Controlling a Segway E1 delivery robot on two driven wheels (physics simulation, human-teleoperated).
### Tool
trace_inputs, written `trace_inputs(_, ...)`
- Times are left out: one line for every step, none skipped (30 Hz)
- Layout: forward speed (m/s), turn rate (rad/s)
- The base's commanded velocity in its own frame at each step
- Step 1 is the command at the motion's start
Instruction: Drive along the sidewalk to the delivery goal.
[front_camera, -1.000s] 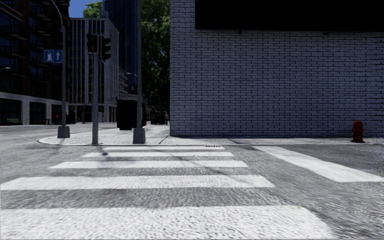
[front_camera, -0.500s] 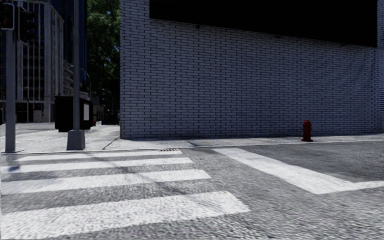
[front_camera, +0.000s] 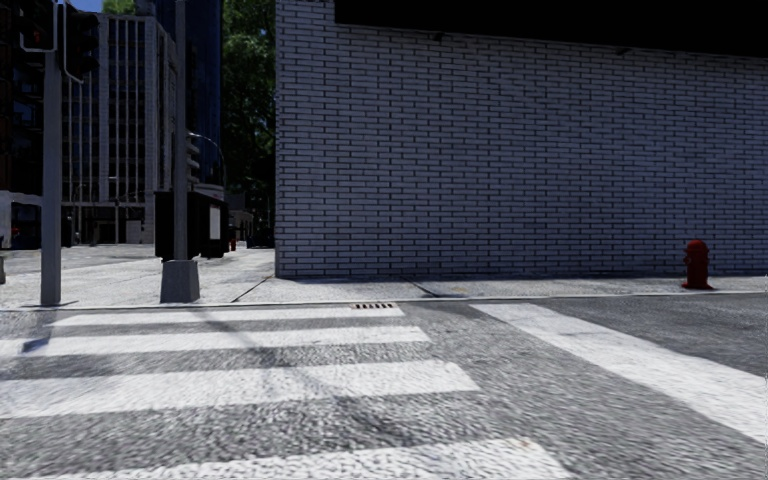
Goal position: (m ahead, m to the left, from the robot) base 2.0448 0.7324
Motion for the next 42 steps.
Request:
trace_inputs(0.83, 0.68)
trace_inputs(0.84, 0.68)
trace_inputs(0.85, 0.68)
trace_inputs(0.87, 0.68)
trace_inputs(0.87, 0.68)
trace_inputs(0.89, 0.68)
trace_inputs(0.9, 0.69)
trace_inputs(0.91, 0.69)
trace_inputs(0.91, 0.69)
trace_inputs(0.91, 0.56)
trace_inputs(0.91, 0.56)
trace_inputs(0.91, 0.0)
trace_inputs(0.91, 0.0)
trace_inputs(0.91, 0.0)
trace_inputs(0.92, 0.0)
trace_inputs(0.92, 0.0)
trace_inputs(0.93, 0.0)
trace_inputs(0.93, 0.0)
trace_inputs(0.94, 0.0)
trace_inputs(0.94, 0.0)
trace_inputs(0.94, 0.0)
trace_inputs(0.94, 0.0)
trace_inputs(0.94, 0.0)
trace_inputs(0.94, 0.0)
trace_inputs(0.94, 0.0)
trace_inputs(0.94, 0.0)
trace_inputs(0.94, 0.0)
trace_inputs(0.94, 0.0)
trace_inputs(0.95, 0.0)
trace_inputs(0.95, 0.0)
trace_inputs(0.95, 0.0)
trace_inputs(0.95, 0.0)
trace_inputs(0.95, 0.0)
trace_inputs(0.95, 0.0)
trace_inputs(0.95, 0.0)
trace_inputs(0.95, 0.0)
trace_inputs(0.95, 0.0)
trace_inputs(0.95, 0.0)
trace_inputs(0.95, 0.0)
trace_inputs(0.95, 0.0)
trace_inputs(0.95, 0.0)
trace_inputs(0.95, 0.0)
